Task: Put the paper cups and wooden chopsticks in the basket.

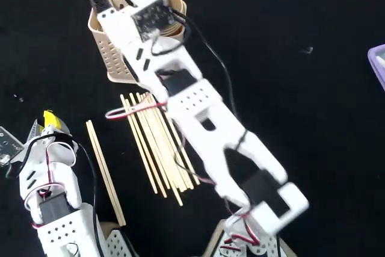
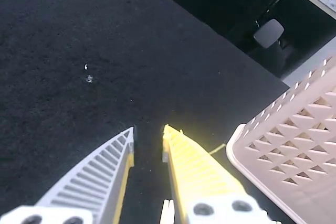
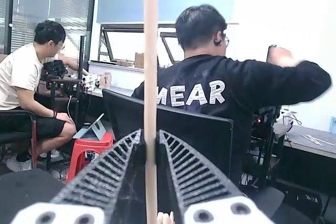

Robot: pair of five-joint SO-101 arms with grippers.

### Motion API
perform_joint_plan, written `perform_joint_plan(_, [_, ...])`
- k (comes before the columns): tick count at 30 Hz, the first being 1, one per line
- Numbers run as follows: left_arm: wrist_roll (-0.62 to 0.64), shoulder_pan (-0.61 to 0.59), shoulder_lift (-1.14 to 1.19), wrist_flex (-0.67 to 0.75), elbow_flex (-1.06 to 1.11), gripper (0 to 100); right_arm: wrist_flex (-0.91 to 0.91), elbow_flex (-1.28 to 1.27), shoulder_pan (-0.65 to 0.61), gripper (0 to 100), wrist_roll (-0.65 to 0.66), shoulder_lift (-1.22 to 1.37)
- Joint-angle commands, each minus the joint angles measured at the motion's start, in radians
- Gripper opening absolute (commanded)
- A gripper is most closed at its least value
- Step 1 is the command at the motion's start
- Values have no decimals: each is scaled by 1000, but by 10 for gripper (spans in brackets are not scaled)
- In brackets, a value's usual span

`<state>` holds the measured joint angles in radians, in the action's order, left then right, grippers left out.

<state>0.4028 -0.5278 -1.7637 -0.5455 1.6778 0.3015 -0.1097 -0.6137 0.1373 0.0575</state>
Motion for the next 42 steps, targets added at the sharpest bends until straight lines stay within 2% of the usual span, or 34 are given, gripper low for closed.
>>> perform_joint_plan(1, [-6, 10, -12, 17, 24, 102, 20, 134, -11, 11, -6, 127])
perform_joint_plan(4, [-6, 10, -12, 17, 24, 103, -41, 154, -9, 13, -5, 182])
perform_joint_plan(8, [-6, 10, -12, 18, 24, 103, -221, 208, -11, 25, -6, 202])
perform_joint_plan(13, [-6, 10, -12, 18, 24, 104, -416, 277, -15, 160, -12, 185])
perform_joint_plan(18, [-6, 10, -12, 18, 24, 104, -674, 315, -26, 147, -8, 77])
perform_joint_plan(20, [-6, 10, -12, 18, 24, 104, -806, 309, -23, 136, -6, -7])
perform_joint_plan(26, [-6, 10, -12, 17, 24, 104, -1409, 202, -29, 138, -5, -295])
perform_joint_plan(28, [-6, 10, -12, 17, 24, 104, -1521, 105, -37, 139, -5, -363])
perform_joint_plan(32, [-6, 10, -12, 17, 24, 104, -1488, -191, -38, 139, -5, -390])
perform_joint_plan(36, [-6, 10, -12, 17, 24, 103, -1214, -486, -37, 139, 17, -312])
perform_joint_plan(39, [-6, 10, -11, 17, 24, 102, -1060, -545, -2, 139, 51, -193])
perform_joint_plan(42, [-6, 10, -11, 17, 24, 102, -1036, -463, 64, 139, 55, -41])
